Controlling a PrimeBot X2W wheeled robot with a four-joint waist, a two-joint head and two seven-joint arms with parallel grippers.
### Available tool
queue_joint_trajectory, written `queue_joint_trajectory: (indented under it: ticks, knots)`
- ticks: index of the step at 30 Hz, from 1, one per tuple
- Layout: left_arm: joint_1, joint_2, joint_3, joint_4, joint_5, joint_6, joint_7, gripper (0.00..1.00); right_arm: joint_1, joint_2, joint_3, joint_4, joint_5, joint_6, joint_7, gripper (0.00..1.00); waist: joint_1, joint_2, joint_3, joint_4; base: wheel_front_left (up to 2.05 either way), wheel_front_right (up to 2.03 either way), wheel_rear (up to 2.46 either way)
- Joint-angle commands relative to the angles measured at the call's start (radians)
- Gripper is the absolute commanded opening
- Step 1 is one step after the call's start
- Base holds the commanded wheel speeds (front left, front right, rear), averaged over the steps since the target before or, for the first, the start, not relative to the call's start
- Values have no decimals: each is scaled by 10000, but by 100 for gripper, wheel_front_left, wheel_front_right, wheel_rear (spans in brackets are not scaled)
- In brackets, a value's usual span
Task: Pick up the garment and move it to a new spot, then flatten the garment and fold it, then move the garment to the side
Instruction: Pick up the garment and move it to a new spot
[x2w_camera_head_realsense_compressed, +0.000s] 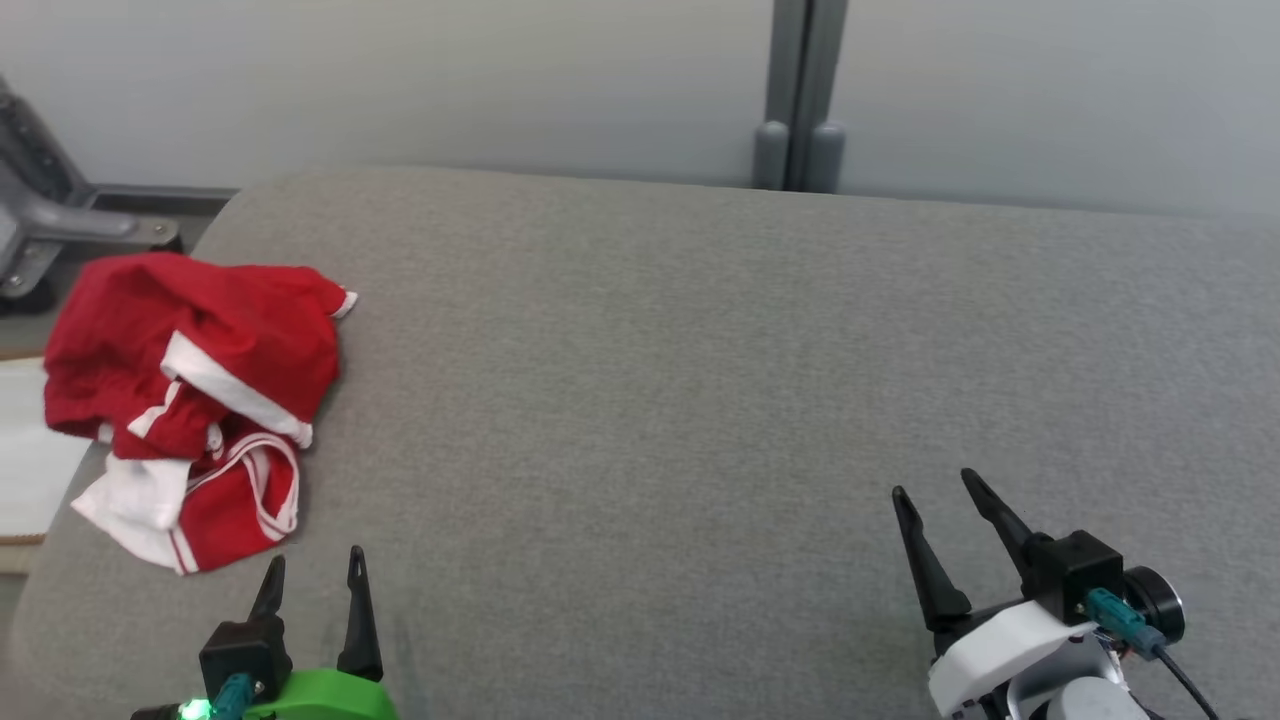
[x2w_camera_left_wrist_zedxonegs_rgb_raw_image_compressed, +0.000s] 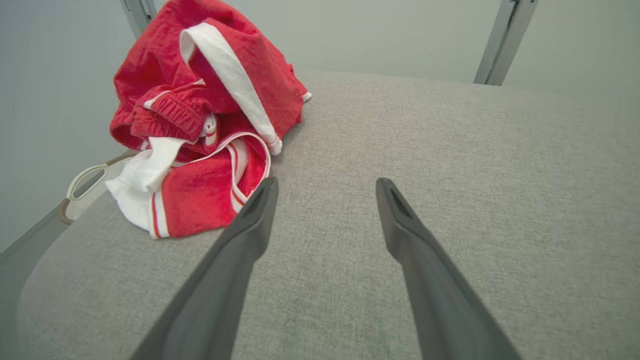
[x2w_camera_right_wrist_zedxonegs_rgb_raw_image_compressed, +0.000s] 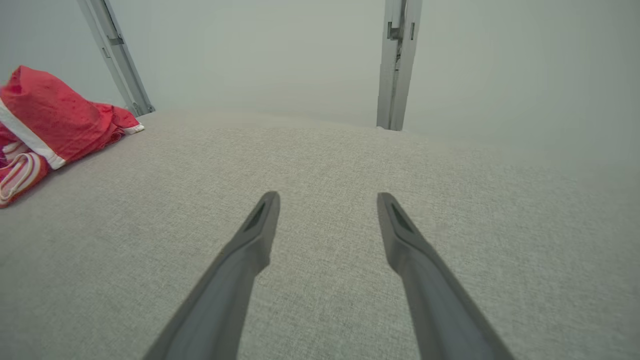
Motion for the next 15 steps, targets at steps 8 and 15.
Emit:
queue_joint_trajectory:
  ticks: [8, 15]
  knots:
    - [494, 9, 729, 46, 346, 139, -111, 100, -408, -22, 913, 447, -302, -3, -130, 100, 0, 0, 376, 2494, 0, 0, 0]
    - [564, -1, 1306, 18, 188, 122, -107, 100, -629, -77, 1385, 513, -199, -4, -128, 100, 0, 0, 589, 2671, 0, 0, 0]
